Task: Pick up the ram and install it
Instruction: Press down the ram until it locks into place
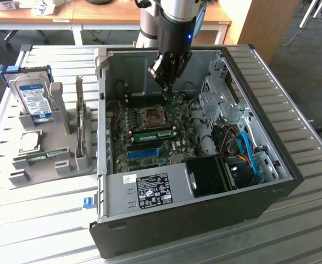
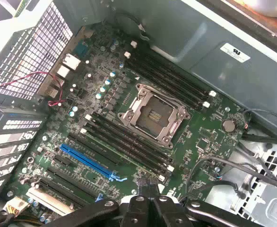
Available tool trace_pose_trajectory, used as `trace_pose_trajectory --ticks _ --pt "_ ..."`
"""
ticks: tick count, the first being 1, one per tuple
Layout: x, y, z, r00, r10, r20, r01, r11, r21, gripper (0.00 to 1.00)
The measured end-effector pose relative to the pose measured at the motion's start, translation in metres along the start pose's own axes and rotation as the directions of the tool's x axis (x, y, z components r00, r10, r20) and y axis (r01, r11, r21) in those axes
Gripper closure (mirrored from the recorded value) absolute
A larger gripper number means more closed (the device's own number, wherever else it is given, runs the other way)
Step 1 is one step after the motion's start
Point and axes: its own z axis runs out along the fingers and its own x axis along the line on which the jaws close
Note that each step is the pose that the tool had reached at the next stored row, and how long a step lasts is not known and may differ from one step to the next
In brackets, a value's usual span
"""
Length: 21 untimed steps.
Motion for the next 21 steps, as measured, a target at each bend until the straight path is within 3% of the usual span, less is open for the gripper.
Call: trace_pose_trajectory --ticks 14,21 --pt "0.0000 0.0000 0.0000 1.0000 0.001 0.0000 -0.001 1.0000 0.0000 0.89" --pt "0.0000 0.0000 0.0001 0.9970 0.078 0.0048 -0.078 0.9970 0.0037 0.89"
